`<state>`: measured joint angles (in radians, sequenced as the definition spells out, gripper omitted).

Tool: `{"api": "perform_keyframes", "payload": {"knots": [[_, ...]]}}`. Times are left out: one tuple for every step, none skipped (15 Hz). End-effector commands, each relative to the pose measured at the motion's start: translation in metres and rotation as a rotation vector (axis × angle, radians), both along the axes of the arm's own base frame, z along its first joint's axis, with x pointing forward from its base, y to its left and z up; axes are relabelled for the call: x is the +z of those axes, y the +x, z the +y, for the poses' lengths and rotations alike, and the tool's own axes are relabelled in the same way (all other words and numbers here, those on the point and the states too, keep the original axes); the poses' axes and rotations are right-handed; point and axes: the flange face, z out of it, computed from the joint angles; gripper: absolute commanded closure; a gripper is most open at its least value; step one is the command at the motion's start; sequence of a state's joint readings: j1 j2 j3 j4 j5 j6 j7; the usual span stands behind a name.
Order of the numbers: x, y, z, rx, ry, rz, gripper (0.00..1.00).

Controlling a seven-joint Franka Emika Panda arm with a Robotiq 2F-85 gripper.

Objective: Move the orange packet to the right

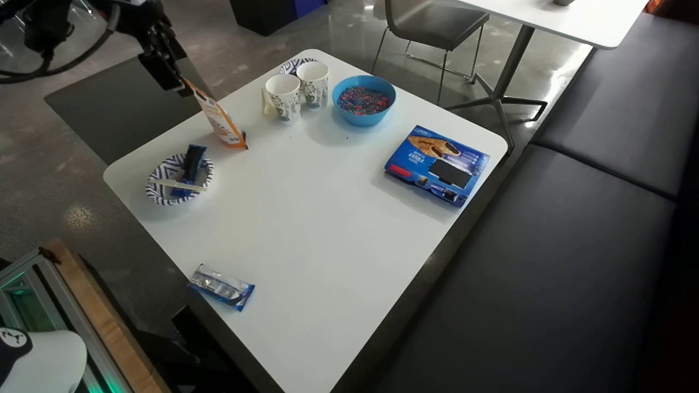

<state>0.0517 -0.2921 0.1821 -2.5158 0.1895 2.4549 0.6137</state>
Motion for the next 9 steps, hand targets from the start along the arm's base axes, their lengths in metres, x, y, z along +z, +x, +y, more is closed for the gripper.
{"api": "perform_keyframes", "payload": {"knots": [[-0.013,0.005,0.015,-0.121,-0.002,-0.011,0.00],[-0.015,0.005,0.018,-0.147,-0.003,-0.011,0.00],[-0.018,0.005,0.020,-0.169,-0.009,-0.007,0.00],[-0.021,0.005,0.022,-0.194,-0.015,0.000,0.00],[-0.024,0.005,0.024,-0.213,-0.024,0.012,0.00],[-0.026,0.005,0.027,-0.194,-0.051,0.037,0.00],[-0.019,0.002,0.022,-0.172,-0.024,0.014,0.00],[-0.021,0.002,0.023,-0.172,-0.028,0.017,0.00],[-0.021,0.003,0.022,-0.172,-0.028,0.017,0.00]]}}
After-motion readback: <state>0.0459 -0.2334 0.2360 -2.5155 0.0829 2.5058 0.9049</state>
